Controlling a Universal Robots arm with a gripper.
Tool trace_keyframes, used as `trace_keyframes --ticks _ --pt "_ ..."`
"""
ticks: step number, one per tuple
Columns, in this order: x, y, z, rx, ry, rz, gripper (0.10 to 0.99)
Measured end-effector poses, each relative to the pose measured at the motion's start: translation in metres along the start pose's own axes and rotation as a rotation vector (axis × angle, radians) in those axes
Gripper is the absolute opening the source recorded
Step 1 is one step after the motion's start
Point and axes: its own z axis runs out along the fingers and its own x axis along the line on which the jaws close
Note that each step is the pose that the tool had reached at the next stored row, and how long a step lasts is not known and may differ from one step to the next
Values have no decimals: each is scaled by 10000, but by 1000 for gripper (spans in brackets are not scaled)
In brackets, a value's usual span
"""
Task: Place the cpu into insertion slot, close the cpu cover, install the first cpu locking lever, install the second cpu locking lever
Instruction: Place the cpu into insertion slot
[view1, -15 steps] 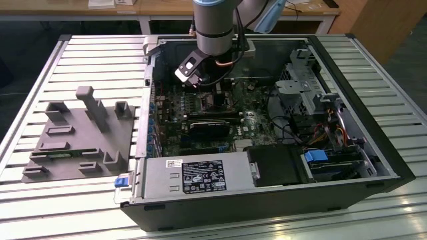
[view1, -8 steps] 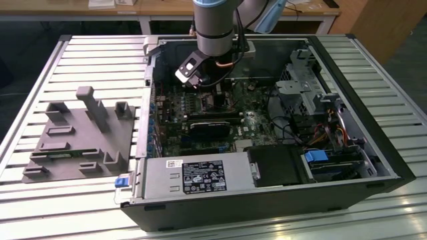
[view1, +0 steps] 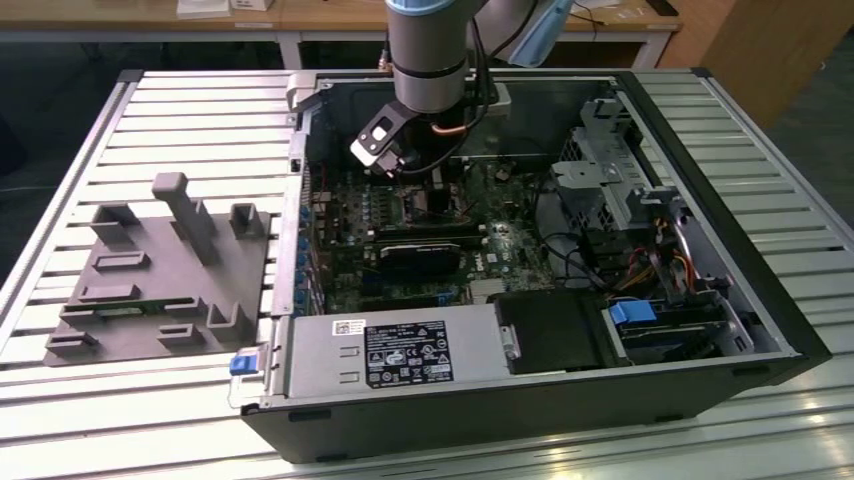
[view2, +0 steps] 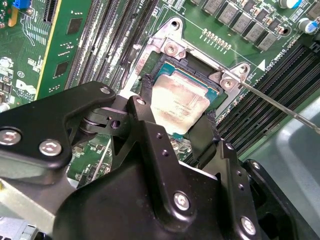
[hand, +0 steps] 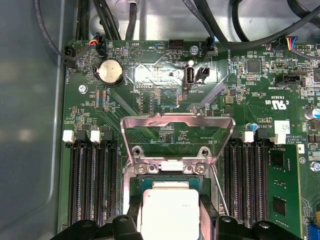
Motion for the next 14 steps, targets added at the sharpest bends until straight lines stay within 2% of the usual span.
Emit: trace_keyframes --ticks 4,5,14 --pt "0 0 0 0 0 0 549" --pt "0 0 0 0 0 0 612" --pt "0 2 -17 0 1 0 612"
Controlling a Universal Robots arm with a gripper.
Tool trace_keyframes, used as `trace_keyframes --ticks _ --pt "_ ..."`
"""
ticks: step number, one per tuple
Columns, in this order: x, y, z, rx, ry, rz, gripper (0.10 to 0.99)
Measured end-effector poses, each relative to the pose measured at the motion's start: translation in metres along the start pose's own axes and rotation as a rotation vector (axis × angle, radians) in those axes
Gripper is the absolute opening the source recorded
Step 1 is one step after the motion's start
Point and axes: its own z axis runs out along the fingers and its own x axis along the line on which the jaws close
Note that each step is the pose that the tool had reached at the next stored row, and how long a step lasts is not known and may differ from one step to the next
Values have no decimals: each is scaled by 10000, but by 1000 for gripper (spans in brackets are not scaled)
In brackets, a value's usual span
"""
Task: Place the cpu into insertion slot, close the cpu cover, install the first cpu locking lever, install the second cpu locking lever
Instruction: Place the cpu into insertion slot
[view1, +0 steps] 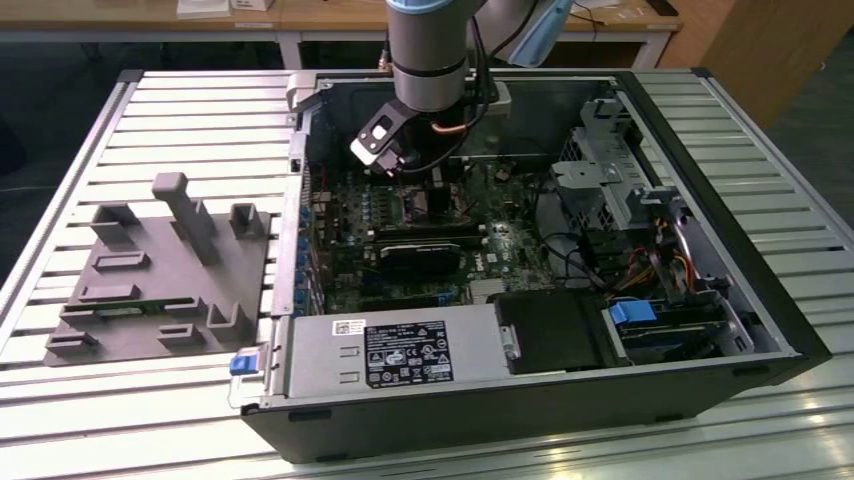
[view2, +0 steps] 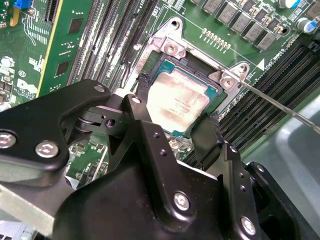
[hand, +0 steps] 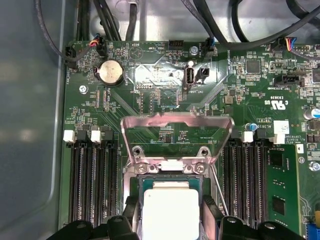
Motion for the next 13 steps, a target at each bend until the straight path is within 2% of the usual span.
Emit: trace_keyframes --ticks 13 --pt "0 10 -108 -1 -2 -1 612"
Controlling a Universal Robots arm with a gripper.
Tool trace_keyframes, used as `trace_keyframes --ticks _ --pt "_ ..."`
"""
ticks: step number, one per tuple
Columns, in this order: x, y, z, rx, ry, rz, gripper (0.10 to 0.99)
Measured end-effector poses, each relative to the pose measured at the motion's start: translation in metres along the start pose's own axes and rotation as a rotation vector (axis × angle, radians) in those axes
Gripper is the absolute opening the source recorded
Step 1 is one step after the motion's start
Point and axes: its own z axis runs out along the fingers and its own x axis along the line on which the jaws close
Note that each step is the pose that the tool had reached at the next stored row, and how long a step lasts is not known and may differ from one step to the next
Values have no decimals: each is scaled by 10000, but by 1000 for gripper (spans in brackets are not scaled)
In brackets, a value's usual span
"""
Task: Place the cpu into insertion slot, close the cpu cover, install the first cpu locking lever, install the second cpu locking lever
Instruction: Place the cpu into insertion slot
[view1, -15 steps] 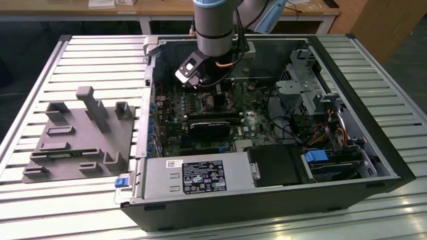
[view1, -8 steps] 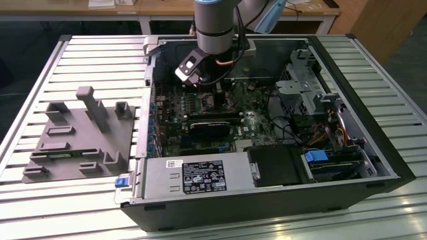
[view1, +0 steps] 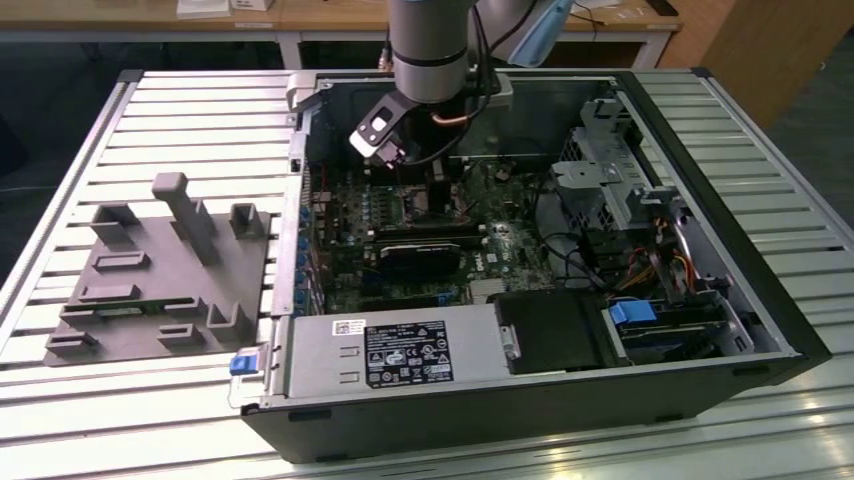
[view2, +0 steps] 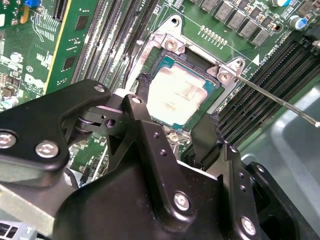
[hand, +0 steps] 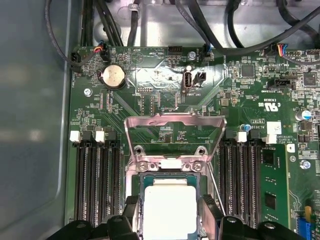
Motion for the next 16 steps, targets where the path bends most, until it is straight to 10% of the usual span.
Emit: trace_keyframes --ticks 11,16 --pt "0 3 -30 -3 1 1 600" --pt "0 3 -31 -3 0 0 416"
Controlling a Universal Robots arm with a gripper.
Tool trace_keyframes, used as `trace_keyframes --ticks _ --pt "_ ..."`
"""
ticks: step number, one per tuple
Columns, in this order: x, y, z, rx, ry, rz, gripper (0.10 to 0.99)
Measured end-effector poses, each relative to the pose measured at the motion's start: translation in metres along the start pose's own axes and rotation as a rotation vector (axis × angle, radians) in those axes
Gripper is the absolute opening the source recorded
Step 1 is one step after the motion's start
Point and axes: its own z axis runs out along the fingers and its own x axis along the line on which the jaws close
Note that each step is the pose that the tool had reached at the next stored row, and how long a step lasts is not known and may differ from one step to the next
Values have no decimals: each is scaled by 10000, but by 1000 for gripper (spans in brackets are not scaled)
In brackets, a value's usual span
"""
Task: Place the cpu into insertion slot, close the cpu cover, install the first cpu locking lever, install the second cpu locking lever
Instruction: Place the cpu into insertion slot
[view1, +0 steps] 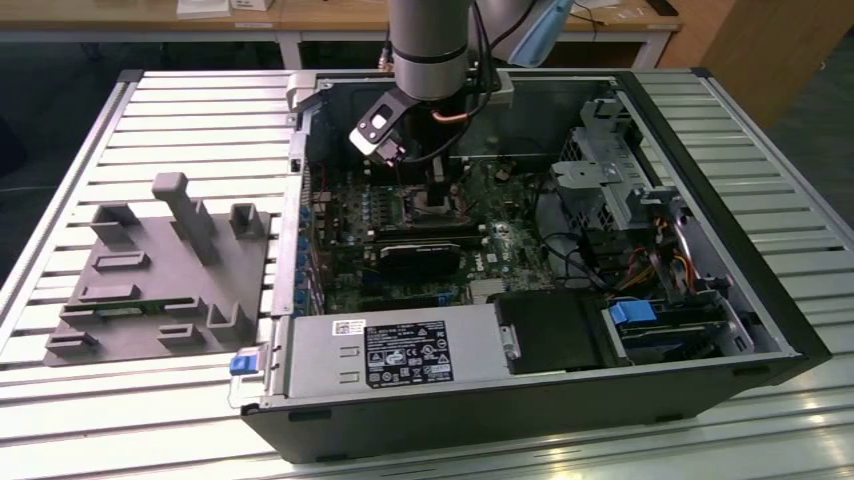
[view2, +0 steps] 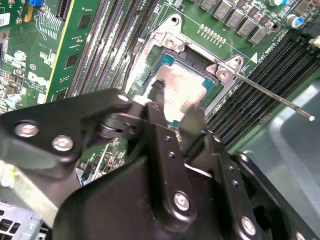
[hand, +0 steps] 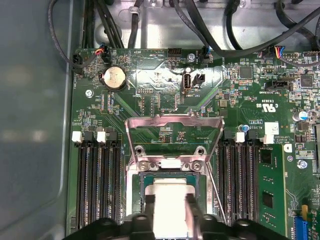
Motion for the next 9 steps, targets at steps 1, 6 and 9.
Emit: trace_keyframes --ticks 1,6,9 --pt "0 0 0 0 0 0 357" --pt "0 0 -1 0 0 0 180" --pt "0 0 -2 0 0 1 102"
